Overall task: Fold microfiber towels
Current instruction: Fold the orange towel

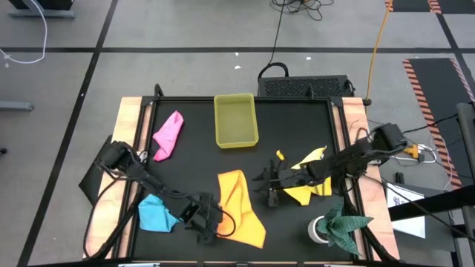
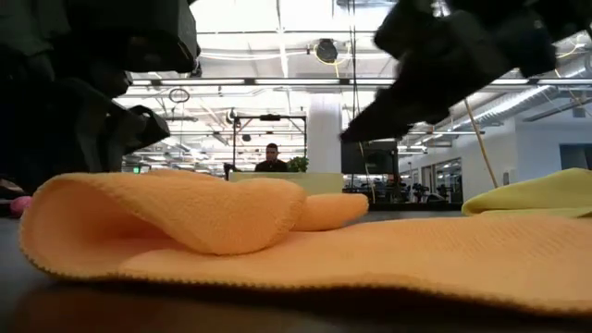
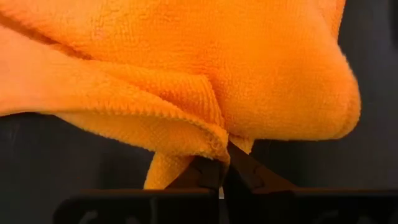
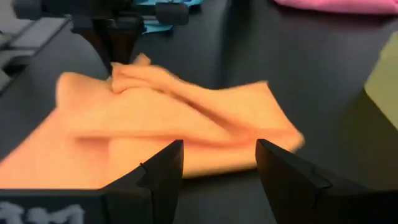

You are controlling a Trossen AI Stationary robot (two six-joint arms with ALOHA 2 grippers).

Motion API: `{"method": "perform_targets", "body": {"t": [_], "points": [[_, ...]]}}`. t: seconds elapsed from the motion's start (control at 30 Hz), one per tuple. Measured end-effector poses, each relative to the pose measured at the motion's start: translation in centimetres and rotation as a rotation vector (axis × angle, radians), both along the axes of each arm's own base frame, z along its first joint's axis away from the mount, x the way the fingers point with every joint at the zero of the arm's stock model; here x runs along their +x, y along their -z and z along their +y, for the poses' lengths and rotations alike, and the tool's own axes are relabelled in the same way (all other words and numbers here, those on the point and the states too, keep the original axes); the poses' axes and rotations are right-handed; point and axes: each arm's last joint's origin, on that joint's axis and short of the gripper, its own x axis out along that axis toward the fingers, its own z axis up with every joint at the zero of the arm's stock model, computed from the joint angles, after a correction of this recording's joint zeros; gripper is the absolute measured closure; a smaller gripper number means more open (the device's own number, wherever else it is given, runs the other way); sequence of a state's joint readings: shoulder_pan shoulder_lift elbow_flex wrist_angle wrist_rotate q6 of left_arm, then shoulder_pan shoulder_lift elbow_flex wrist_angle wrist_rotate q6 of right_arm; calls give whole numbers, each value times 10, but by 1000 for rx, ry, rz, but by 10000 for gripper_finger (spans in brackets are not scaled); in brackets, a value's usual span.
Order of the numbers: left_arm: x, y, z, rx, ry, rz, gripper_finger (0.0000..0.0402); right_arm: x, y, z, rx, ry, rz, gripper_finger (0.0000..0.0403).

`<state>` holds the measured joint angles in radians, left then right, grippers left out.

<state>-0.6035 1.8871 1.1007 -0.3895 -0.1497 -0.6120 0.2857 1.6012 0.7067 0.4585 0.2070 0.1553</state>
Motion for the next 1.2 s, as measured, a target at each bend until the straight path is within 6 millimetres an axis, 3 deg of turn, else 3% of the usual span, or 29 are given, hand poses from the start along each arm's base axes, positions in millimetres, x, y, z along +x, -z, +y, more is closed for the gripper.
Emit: {"method": "perform_targets", "body": {"t": [0.13, 0.37, 0.5, 0.83, 0.97, 1.2], "points": [[-3, 3, -5, 20, -30, -7, 397, 32, -6, -6, -38, 24, 14, 209], [-6, 3, -16, 64, 2, -94, 395, 86, -1, -42, 19, 25, 137, 208], [-8, 3, -19, 76, -10, -114, 394, 106, 14, -55, 47, 9, 171, 208], [-7, 2, -24, 71, 6, -154, 397, 141, 57, -59, 13, 42, 186, 216], [-7, 1, -24, 69, 6, -160, 385, 145, 65, -66, 0, 84, 191, 255], [-8, 2, -21, 97, -5, -149, 397, 139, 51, -66, -123, 114, 203, 391]]}}
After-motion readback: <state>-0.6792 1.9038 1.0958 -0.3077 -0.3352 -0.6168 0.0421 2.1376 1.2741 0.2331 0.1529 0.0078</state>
